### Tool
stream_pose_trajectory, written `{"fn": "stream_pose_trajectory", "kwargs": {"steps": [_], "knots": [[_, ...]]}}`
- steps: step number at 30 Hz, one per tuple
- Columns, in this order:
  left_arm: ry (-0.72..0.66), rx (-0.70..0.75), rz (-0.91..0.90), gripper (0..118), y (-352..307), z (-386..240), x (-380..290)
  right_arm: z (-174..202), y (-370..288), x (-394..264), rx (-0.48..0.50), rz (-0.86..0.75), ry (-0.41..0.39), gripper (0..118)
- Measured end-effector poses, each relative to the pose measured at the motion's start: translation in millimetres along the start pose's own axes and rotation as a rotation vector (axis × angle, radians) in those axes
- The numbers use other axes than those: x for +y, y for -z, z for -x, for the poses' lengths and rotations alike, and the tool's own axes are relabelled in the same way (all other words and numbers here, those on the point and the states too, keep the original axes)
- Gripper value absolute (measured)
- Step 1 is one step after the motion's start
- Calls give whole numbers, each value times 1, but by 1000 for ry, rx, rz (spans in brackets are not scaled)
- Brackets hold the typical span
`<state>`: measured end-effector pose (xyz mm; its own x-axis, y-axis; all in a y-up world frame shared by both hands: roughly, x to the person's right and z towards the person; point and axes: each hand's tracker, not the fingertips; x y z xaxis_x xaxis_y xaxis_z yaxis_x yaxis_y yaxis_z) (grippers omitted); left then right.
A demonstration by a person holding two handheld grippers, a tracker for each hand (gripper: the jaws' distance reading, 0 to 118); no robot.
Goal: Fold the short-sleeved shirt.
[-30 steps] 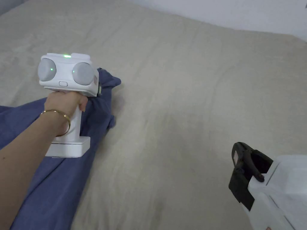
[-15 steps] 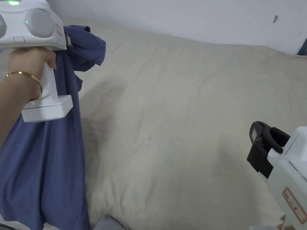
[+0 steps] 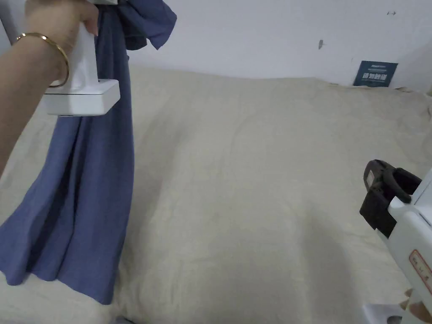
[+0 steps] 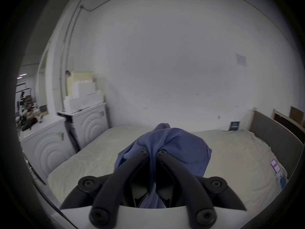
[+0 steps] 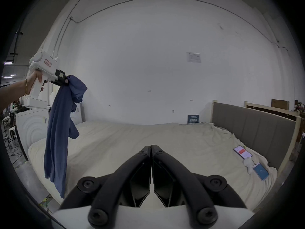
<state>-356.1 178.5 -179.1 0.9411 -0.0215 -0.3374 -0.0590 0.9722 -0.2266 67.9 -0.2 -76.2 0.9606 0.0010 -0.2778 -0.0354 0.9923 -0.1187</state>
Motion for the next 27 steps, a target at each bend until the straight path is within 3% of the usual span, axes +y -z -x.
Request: {"fn": "stream_pose_trajectory", "kwargs": {"steps": [7, 11, 18, 24, 26, 27], "knots": [[10, -269, 43, 0, 22, -123, -30, -47, -24, -4, -143, 9, 20, 0], [88, -431, 95, 0, 32, -214, -65, -71, -36, -8, -218, 12, 49, 0], [239, -665, 263, 0, 24, -354, -178, -110, -50, -25, -320, 52, 69, 0], [387, -777, 442, 1, 5, -433, -297, -130, -52, -39, -368, 94, 77, 0], [458, -796, 484, 23, -2, -446, -330, -130, -50, -41, -377, 108, 83, 0], [491, -795, 508, 40, -10, -453, -345, -132, -50, -43, -380, 113, 86, 0]]}}
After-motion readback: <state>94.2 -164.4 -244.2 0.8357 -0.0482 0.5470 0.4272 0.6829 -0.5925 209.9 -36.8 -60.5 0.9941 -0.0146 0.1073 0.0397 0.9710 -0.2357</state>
